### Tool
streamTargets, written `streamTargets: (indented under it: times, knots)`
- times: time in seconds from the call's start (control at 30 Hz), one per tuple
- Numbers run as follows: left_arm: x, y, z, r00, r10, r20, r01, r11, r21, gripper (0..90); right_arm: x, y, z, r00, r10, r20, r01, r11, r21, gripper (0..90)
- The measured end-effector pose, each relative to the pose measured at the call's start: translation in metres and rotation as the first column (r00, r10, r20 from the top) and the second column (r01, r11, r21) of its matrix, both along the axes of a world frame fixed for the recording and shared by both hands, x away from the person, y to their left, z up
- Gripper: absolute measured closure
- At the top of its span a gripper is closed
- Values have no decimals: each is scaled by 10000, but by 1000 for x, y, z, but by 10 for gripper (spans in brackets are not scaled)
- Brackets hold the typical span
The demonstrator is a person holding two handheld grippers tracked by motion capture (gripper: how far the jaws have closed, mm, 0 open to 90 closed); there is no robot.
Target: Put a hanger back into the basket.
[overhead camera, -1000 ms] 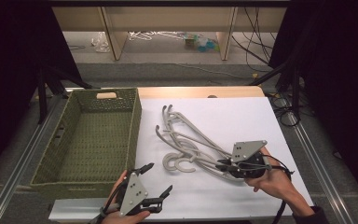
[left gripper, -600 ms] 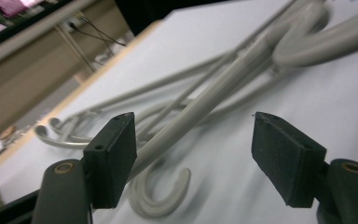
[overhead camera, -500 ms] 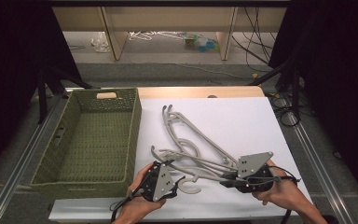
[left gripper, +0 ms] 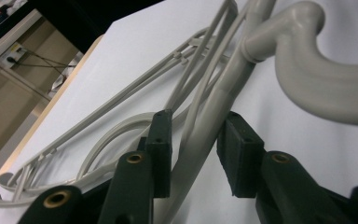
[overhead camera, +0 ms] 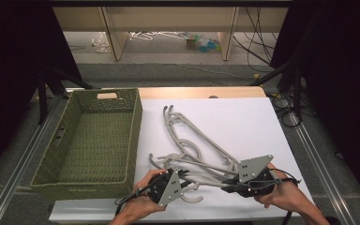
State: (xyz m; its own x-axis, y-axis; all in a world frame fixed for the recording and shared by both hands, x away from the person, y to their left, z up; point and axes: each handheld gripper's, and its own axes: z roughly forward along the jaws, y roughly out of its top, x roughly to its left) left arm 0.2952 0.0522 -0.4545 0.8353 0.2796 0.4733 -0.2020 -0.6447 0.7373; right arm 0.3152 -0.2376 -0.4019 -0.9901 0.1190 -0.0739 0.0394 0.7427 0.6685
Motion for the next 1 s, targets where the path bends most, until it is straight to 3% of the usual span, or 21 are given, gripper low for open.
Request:
streamTargets:
  times: [0.03, 0.13, 0.2, 0.3, 0.33, 0.4, 0.43, 0.47, 0.53, 0.6, 0.67, 0.7, 0.73, 0.8, 0.9, 0.93, 0.97, 1.0]
  knots:
    - [0, 0, 3, 9994, -286, 179, 276, 9983, 510, 691, 0, 0, 0, 9999, 42, -144, -41, 10000, 26, 815]
    - [-2, -3, 5, 9985, -477, 281, 456, 9963, 730, 734, 4, -4, -1, 10000, -63, -7, 64, 9999, 148, 764]
    - [-5, -8, 11, 9953, -767, 591, 690, 9900, 1230, 762, 8, -10, 0, 9992, -383, 92, 381, 9989, 274, 697]
    - [-7, -12, 15, 9942, -896, 603, 816, 9890, 1237, 789, 11, -14, 1, 9962, -793, 347, 782, 9964, 316, 654]
    - [-7, -13, 18, 9938, -916, 627, 822, 9868, 1397, 794, 11, -16, 3, 9916, -1202, 480, 1185, 9922, 382, 558]
    - [-7, -14, 20, 9958, -803, 437, 742, 9891, 1275, 794, 13, -18, 6, 9831, -1681, 731, 1642, 9849, 556, 511]
    - [-5, -13, 24, 9973, -624, 393, 564, 9886, 1399, 794, 14, -20, 8, 9765, -1991, 822, 1925, 9779, 818, 464]
    - [-5, -12, 25, 9991, -389, 184, 364, 9923, 1186, 794, 15, -22, 9, 9699, -2269, 884, 2180, 9708, 999, 426]
    - [-3, -12, 28, 9999, -123, -69, 129, 9949, 1005, 794, 18, -26, 12, 9472, -3017, 1089, 2836, 9464, 1548, 384]
    - [0, -10, 33, 9992, 213, -328, -180, 9951, 970, 793, 19, -29, 17, 9315, -3469, 1096, 3199, 9244, 2077, 364]
    - [1, -10, 35, 9981, 395, -464, -356, 9960, 824, 793, 18, -31, 21, 9251, -3662, 1005, 3338, 9103, 2447, 353]
    - [4, -8, 41, 9932, 752, -888, -707, 9961, 531, 793, 17, -32, 24, 9156, -3844, 1181, 3441, 9009, 2645, 342]
    - [4, -8, 41, 9932, 752, -888, -707, 9961, 531, 793, 15, -33, 26, 9102, -3968, 1184, 3551, 8950, 2699, 341]
    - [6, -6, 49, 9868, 1069, -1221, -1053, 9943, 189, 793, 13, -34, 30, 8986, -4216, 1213, 3756, 8823, 2837, 340]
    - [7, -4, 56, 9817, 1197, -1479, -1196, 9928, 93, 793, 9, -34, 32, 8948, -4326, 1101, 3827, 8704, 3097, 335]
    - [8, -4, 58, 9766, 1303, -1709, -1327, 9912, -27, 793, 8, -34, 32, 8874, -4465, 1144, 3909, 8606, 3264, 334]
    - [11, -1, 63, 9672, 1530, -2027, -1628, 9861, -325, 793, 6, -34, 33, 8893, -4445, 1077, 3912, 8613, 3243, 335]
    - [11, -1, 63, 9672, 1530, -2027, -1628, 9861, -325, 793, 6, -34, 33, 8893, -4445, 1077, 3912, 8613, 3243, 335]
